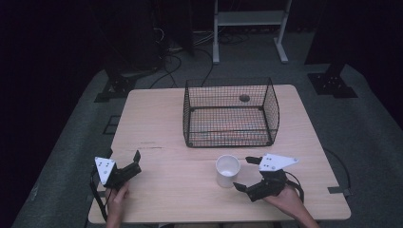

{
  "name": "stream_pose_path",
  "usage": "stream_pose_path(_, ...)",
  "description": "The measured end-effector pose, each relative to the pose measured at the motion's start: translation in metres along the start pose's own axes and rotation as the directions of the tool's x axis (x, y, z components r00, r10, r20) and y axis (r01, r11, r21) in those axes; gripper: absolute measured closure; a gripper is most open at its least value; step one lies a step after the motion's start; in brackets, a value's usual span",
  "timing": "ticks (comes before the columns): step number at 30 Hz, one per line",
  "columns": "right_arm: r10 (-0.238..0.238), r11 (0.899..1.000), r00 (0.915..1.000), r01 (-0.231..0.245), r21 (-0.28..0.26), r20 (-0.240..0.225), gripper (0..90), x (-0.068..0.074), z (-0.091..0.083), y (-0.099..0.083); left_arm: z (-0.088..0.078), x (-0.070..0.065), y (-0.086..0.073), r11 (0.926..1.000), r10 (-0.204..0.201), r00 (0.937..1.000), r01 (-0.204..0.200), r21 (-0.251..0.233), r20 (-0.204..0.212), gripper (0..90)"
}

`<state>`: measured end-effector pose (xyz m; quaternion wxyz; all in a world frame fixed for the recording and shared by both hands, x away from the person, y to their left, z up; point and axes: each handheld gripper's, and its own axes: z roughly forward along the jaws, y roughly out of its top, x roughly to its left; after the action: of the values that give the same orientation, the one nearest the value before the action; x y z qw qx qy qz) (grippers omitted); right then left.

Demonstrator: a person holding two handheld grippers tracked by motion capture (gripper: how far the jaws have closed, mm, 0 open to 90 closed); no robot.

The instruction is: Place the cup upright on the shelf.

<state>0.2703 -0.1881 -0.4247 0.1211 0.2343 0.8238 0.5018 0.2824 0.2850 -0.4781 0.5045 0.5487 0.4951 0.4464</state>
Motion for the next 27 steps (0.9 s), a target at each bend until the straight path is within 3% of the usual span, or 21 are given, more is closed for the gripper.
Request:
stream_pose_path(11, 0.017, 1.000, 0.9995, -0.017, 0.013, -0.028, 2.7, 0.002, 0.018, -0.002, 0.000, 0.000, 0.000, 1.0000, -0.001, 1.0000, 0.001, 0.000, 0.000, 0.0)
stream_pose_path(27, 0.021, 0.999, 0.9992, -0.020, 0.033, -0.034, 2.7, -0.001, 0.035, 0.001, 0.000, 0.000, 0.000, 1.0000, -0.003, 1.0000, 0.003, -0.001, 0.000, 0.0)
